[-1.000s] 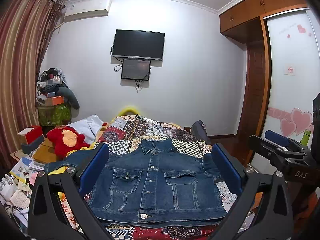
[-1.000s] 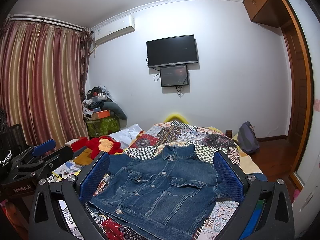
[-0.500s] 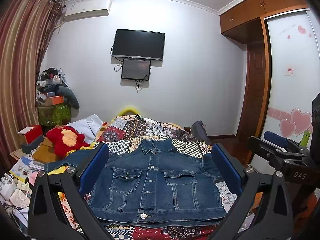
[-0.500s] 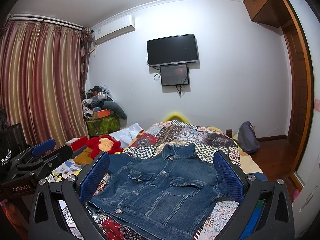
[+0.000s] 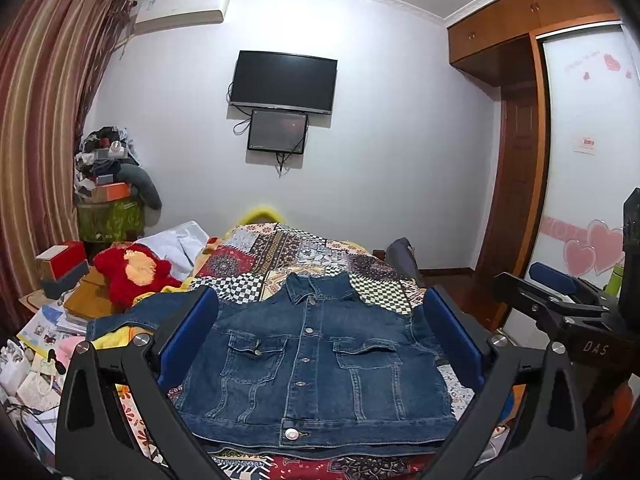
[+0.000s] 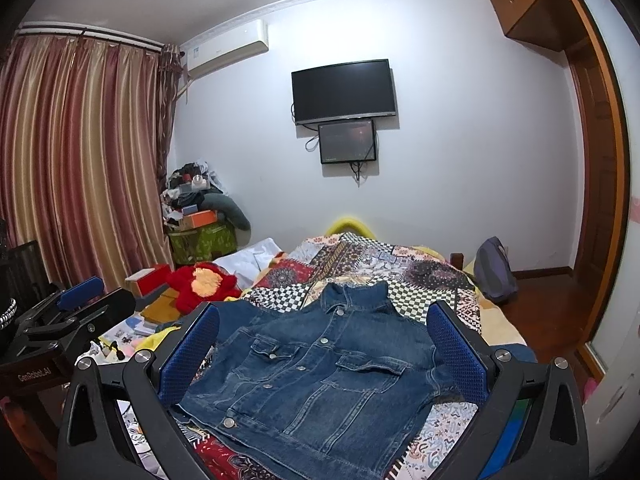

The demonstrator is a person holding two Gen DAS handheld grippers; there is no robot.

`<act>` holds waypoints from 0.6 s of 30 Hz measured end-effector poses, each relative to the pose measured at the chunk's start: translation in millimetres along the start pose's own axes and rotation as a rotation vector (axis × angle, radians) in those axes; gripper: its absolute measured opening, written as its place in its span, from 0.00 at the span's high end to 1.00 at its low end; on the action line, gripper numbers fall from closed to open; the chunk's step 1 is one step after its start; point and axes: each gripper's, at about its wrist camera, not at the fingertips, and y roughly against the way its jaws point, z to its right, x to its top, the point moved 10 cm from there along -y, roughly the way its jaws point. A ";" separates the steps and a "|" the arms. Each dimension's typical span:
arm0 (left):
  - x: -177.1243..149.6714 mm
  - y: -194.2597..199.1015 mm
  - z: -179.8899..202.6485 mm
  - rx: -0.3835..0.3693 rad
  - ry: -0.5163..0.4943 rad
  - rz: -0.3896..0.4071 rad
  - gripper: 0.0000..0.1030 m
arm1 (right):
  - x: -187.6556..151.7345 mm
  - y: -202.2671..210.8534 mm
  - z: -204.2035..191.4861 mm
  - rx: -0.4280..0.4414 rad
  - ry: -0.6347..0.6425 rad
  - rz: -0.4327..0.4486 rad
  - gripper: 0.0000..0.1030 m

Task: Fold large clothes
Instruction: 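Lower the left tool to the jacket's sleeve and close on it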

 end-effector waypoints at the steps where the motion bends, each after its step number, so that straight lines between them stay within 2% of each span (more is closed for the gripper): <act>1: 0.1 -3.6 -3.1 0.005 0.003 -0.002 0.00 | 0.3 -3.4 0.5 0.000 0.003 -0.004 0.00; 9: 5.2 -54.5 -44.4 0.062 0.030 -0.046 0.00 | 4.5 -57.3 5.6 -0.010 0.037 -0.056 0.00; 18: 4.8 -139.8 -133.9 0.205 0.092 -0.135 0.00 | 9.0 -160.6 12.9 -0.017 0.069 -0.128 0.00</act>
